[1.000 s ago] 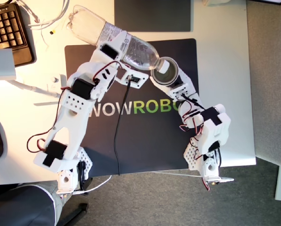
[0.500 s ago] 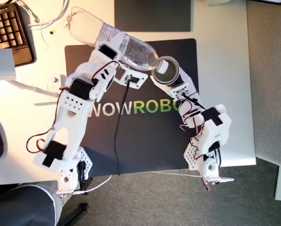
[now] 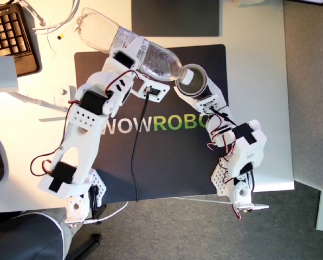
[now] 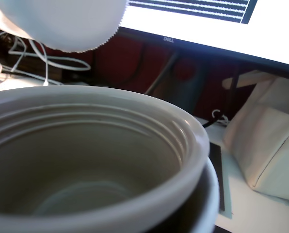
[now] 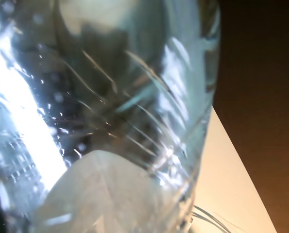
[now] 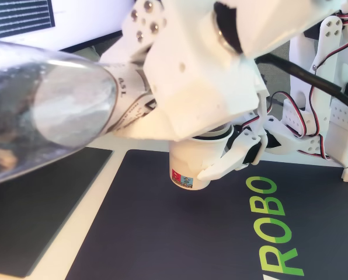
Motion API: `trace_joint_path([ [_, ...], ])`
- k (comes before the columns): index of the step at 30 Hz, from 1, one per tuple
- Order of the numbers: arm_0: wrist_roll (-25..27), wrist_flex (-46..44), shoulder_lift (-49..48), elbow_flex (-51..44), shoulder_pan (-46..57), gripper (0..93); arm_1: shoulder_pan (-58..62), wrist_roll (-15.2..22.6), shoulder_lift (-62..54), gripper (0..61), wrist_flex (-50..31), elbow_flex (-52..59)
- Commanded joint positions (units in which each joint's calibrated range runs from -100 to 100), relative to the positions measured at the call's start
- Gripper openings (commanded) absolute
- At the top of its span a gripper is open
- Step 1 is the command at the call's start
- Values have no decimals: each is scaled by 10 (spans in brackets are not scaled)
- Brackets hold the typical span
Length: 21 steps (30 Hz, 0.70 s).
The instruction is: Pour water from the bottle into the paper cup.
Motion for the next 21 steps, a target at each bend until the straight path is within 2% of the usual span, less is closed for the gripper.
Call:
trace_joint_path([
  [1, 9, -2, -115, -90, -2, 0, 11, -7, -66, 70, 2, -29],
  [21, 9, -4, -109, -90, -2, 0, 5, -9, -58, 70, -29, -1],
])
